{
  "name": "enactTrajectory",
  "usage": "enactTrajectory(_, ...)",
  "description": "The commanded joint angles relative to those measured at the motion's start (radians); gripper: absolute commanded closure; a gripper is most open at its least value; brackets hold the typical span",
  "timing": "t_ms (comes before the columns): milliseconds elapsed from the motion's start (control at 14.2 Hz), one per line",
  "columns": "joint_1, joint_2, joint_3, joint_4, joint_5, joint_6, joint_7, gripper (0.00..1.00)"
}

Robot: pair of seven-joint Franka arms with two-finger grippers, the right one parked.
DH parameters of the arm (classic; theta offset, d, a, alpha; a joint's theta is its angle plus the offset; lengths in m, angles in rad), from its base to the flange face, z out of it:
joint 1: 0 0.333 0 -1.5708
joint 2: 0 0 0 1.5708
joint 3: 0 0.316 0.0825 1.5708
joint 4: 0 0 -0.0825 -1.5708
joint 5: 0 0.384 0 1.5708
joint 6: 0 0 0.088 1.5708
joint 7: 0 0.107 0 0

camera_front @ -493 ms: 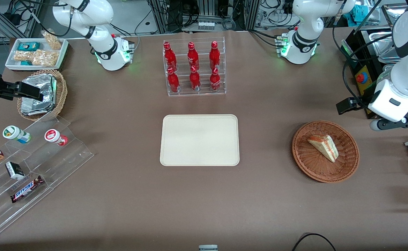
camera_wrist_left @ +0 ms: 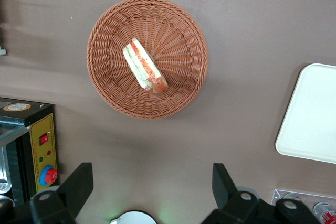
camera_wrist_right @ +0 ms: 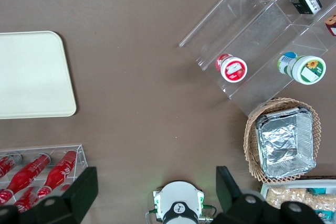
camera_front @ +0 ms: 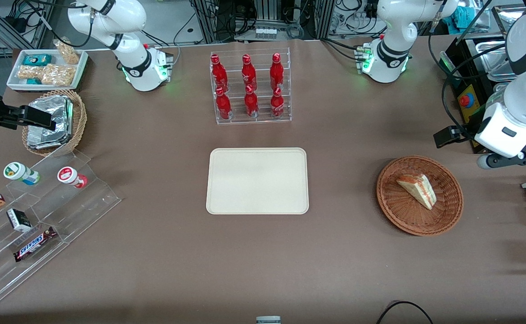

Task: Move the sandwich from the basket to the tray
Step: 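Move the left gripper toward the wicker basket holding the sandwich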

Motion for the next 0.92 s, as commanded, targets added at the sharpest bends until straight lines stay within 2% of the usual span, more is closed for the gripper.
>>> enactTrajectory(0, 0.003, -0.006, 0.0, -0.016, 0.014, 0.004, 0.009, 0.0)
enactTrajectory(282, 0.04, 0.017, 0.0, -0.027, 0.015, -0.009, 0.006, 0.0)
enactTrajectory(493, 0.066, 0.051, 0.0, -0.096, 0.005, 0.024, 0.004, 0.0)
enactTrajectory(845, 0.092, 0.051, 0.011, -0.421, 0.006, 0.458, 0.004, 0.0)
